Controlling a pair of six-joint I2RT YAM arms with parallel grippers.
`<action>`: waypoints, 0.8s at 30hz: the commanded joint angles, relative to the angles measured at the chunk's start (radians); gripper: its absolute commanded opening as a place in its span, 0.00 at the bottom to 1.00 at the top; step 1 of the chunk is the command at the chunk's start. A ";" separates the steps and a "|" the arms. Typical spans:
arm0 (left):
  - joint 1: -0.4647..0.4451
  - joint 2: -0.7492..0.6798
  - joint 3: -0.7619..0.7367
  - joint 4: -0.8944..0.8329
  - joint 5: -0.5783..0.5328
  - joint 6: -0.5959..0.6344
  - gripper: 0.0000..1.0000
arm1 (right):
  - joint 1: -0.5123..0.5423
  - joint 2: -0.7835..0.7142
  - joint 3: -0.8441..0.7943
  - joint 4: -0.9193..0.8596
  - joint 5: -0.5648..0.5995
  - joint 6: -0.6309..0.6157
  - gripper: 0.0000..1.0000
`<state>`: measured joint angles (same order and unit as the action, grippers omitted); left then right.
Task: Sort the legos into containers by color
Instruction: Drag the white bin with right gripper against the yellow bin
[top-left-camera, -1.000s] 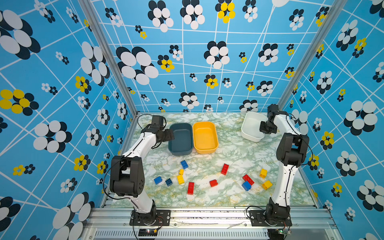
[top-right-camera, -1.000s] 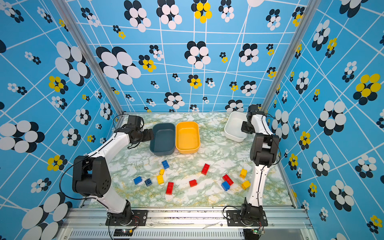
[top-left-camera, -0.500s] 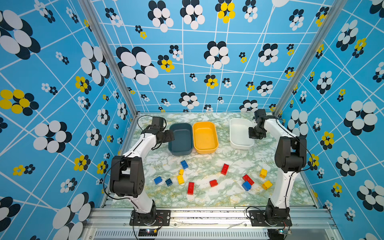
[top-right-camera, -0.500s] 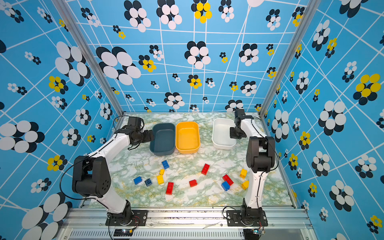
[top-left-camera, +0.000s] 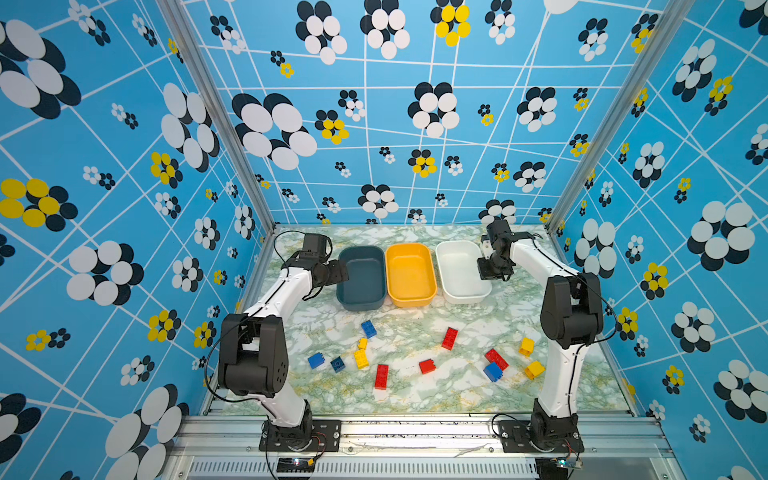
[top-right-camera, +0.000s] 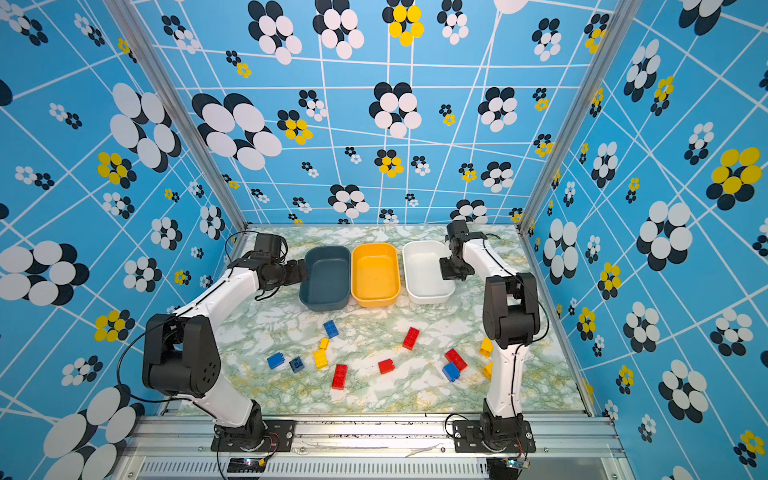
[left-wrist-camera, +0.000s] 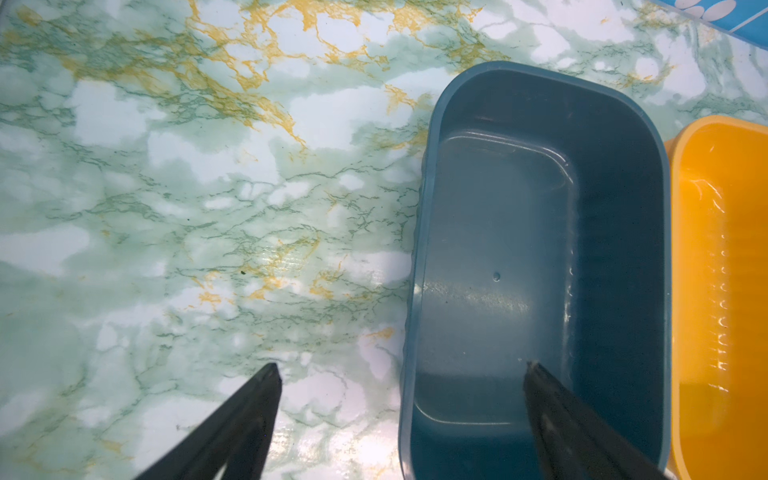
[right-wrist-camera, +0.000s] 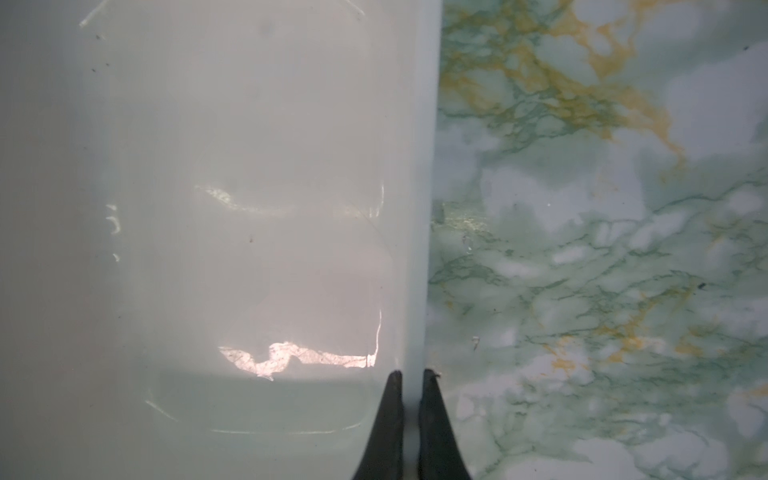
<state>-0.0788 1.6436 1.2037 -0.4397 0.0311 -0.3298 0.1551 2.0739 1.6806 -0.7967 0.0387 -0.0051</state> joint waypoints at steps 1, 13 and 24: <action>0.009 -0.036 -0.020 0.007 0.009 -0.012 0.93 | 0.020 0.027 0.021 -0.041 -0.023 -0.006 0.00; 0.009 -0.043 -0.028 0.013 0.009 -0.021 0.93 | 0.024 0.011 0.021 -0.055 -0.057 0.030 0.18; -0.016 -0.100 -0.052 -0.029 -0.006 -0.030 0.95 | -0.030 -0.132 -0.046 -0.083 -0.088 0.147 0.53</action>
<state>-0.0826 1.5841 1.1706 -0.4412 0.0307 -0.3489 0.1581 2.0266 1.6638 -0.8349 -0.0254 0.0845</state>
